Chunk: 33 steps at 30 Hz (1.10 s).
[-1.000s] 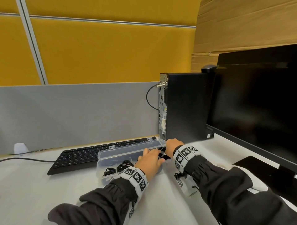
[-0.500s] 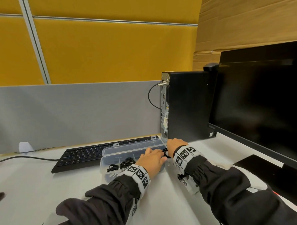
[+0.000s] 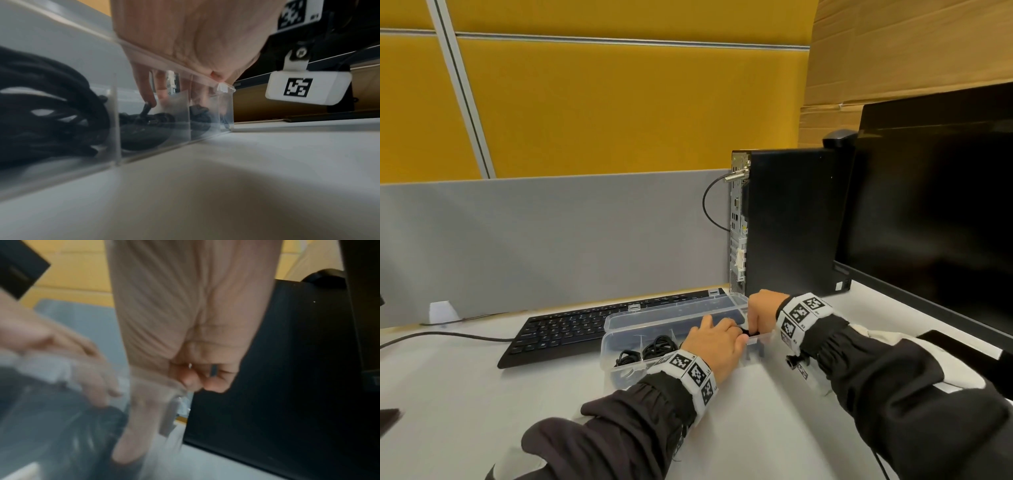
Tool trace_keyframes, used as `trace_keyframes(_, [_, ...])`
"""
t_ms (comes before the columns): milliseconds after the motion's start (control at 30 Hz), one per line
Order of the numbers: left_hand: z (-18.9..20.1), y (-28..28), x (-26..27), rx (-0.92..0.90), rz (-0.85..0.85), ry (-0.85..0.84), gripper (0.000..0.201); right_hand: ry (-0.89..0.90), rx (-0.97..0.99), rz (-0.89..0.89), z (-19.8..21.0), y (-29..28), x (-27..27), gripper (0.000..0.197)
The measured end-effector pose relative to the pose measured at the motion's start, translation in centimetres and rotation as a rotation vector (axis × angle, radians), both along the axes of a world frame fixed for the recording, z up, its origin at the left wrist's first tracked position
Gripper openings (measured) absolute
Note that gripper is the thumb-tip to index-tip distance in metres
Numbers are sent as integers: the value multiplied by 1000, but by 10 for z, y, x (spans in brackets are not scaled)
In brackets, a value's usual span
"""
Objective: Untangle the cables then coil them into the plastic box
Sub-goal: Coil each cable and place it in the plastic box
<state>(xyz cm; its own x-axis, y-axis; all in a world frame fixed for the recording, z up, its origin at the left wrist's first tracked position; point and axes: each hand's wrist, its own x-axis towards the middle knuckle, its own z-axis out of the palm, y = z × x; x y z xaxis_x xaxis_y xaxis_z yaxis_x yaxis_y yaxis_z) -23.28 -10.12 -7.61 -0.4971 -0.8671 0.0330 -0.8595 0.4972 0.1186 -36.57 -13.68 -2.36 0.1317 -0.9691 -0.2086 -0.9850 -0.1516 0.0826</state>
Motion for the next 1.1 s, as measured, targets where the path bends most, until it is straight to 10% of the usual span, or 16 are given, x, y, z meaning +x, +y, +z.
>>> trace_keyframes(400, [3,1,4,37,-12,-24,45,-64,-34,76,-18,-1,-13,25])
trace_keyframes(667, [48,8,71,145,55,434,36,-771,-108,-130,-26,9,-40,19])
trace_keyframes(1100, [41,32,184,219,432,469,60,-1231,10,-387,-47,21,-5,14])
